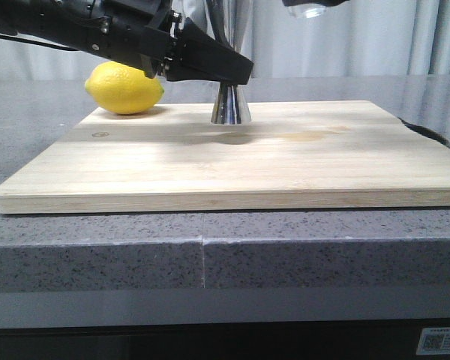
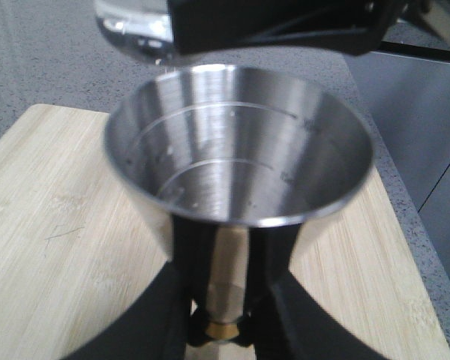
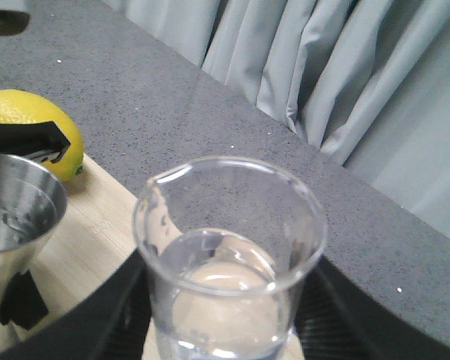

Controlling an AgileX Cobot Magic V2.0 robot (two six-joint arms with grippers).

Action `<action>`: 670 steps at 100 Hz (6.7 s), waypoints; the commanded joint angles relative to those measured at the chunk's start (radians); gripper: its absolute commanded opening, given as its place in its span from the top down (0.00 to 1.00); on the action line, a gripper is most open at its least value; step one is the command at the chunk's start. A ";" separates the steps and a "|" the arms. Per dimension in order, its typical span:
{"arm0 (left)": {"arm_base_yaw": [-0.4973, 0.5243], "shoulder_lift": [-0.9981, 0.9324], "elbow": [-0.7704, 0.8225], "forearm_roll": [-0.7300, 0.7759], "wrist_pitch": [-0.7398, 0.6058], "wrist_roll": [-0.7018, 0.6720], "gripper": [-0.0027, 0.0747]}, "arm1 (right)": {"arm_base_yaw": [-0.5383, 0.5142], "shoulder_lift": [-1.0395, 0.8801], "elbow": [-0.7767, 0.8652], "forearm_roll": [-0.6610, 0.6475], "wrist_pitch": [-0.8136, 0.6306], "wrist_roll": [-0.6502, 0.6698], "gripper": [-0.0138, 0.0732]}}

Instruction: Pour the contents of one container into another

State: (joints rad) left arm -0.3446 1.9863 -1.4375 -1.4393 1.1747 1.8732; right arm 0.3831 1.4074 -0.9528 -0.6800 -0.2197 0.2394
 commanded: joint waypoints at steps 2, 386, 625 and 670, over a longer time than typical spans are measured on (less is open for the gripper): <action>-0.011 -0.050 -0.029 -0.076 0.094 -0.010 0.98 | 0.001 -0.054 -0.038 -0.003 -0.044 -0.002 0.55; -0.066 -0.050 -0.029 -0.038 0.094 -0.036 0.98 | 0.101 -0.066 -0.038 -0.211 0.078 -0.002 0.56; -0.066 -0.050 -0.029 -0.038 0.094 -0.036 0.98 | 0.118 -0.084 -0.038 -0.411 0.142 -0.002 0.56; -0.066 -0.050 -0.029 -0.038 0.094 -0.036 0.98 | 0.118 -0.084 -0.038 -0.450 0.142 -0.002 0.56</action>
State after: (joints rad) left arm -0.3977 1.9863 -1.4375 -1.4024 1.1768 1.8435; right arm 0.5018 1.3651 -0.9549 -1.1154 -0.0413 0.2394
